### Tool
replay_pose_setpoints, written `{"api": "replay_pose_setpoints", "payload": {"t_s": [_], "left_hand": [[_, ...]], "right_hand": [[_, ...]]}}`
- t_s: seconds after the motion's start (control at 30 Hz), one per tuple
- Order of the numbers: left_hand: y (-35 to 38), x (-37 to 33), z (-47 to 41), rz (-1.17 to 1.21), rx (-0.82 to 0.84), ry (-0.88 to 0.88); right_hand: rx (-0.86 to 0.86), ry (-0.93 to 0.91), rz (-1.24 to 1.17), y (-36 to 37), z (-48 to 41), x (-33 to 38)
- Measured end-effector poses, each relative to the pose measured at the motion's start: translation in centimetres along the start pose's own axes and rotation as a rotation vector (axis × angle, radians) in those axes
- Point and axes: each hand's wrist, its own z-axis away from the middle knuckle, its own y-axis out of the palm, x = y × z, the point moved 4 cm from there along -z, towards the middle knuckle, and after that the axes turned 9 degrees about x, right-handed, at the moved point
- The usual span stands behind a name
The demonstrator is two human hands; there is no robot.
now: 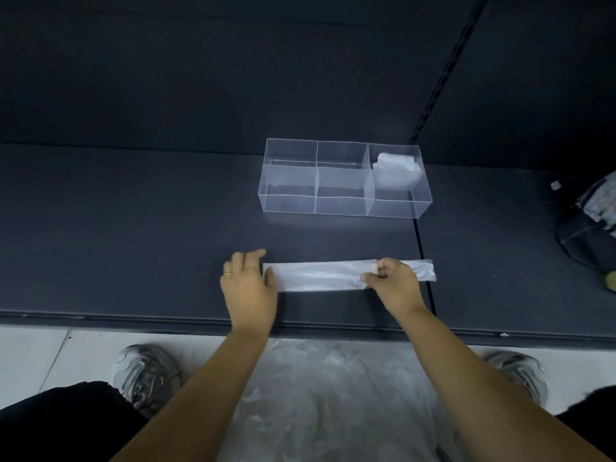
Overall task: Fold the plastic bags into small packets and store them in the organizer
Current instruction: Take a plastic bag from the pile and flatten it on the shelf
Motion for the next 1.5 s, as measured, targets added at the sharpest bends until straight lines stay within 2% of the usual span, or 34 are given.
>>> {"api": "replay_pose_setpoints", "payload": {"t_s": [0.07, 0.13, 0.2, 0.27, 0.3, 0.33, 0.37, 0.4, 0.43, 0.47, 0.5, 0.53, 0.77, 0.9, 1.03, 1.1, 1.23, 1.37, 1.5], "left_hand": [[1.5, -2.1, 1.8, -0.097, 0.0, 0.292], [4.1, -2.8, 3.4, -0.216, 0.215, 0.426], [6.0, -1.8, 4.3, -0.367, 0.379, 0.384], [6.6, -1.0, 4.7, -0.465, 0.429, 0.339], [6.8, -0.8, 4.7, -0.489, 0.439, 0.335], [7.0, -0.8, 4.7, -0.514, 0.458, 0.335], [7.1, -0.7, 4.6, -0.534, 0.471, 0.335], [7.2, -0.7, 4.5, -0.55, 0.477, 0.337], [7.4, -0.6, 4.6, -0.568, 0.485, 0.343], [7.5, -0.5, 4.6, -0.586, 0.505, 0.346], [7.6, -0.4, 4.7, -0.589, 0.512, 0.345], [7.4, -0.5, 4.7, -0.582, 0.5, 0.34], [6.3, -1.5, 4.6, -0.516, 0.491, 0.346], [6.3, -1.4, 4.6, -0.529, 0.488, 0.336], [6.1, -1.5, 4.6, -0.528, 0.488, 0.329], [6.2, -1.4, 4.5, -0.529, 0.485, 0.332], [6.3, -1.3, 4.5, -0.527, 0.492, 0.342], [6.0, -1.3, 4.3, -0.527, 0.509, 0.367], [5.9, -0.3, 3.2, -0.54, 0.559, 0.461]], "right_hand": [[-0.018, -0.006, 0.025, 0.1, 0.0, 0.0], [-0.02, 0.0, 0.054, 0.1, 0.0, 0.1], [-0.02, 0.032, 0.072, 0.2, 0.3, 0.5], [-0.12, 0.044, 0.241, 0.1, 0.8, 1.1], [-0.218, -0.007, 0.392, 0.2, 1.4, 1.8], [-0.306, -0.121, 0.51, 0.7, 2.2, 2.7], [-0.318, -0.284, 0.556, 1.8, 3.1, 3.8], [-0.217, -0.434, 0.56, 3.5, 3.8, 4.6], [-0.045, -0.539, 0.564, 5.5, 4.4, 4.9], [0.122, -0.582, 0.603, 7.3, 4.8, 4.6], [0.229, -0.582, 0.674, 8.6, 4.9, 3.8], [0.258, -0.567, 0.752, 8.9, 4.6, 2.7], [0.06, -0.333, 0.995, 0.6, 1.5, -3.6], [0.022, -0.266, 0.954, -3.7, 0.7, -5.3], [-0.09, -0.267, 0.65, -7.0, -0.7, -4.4], [-0.126, -0.249, 0.583, -8.3, -1.5, -3.6], [-0.065, -0.12, 0.587, -9.2, -2.7, -3.2], [-0.007, -0.099, 0.59, -9.6, -2.7, -3.2], [0.15, -0.019, 0.28, -10.5, -1.3, -3.3]]}}
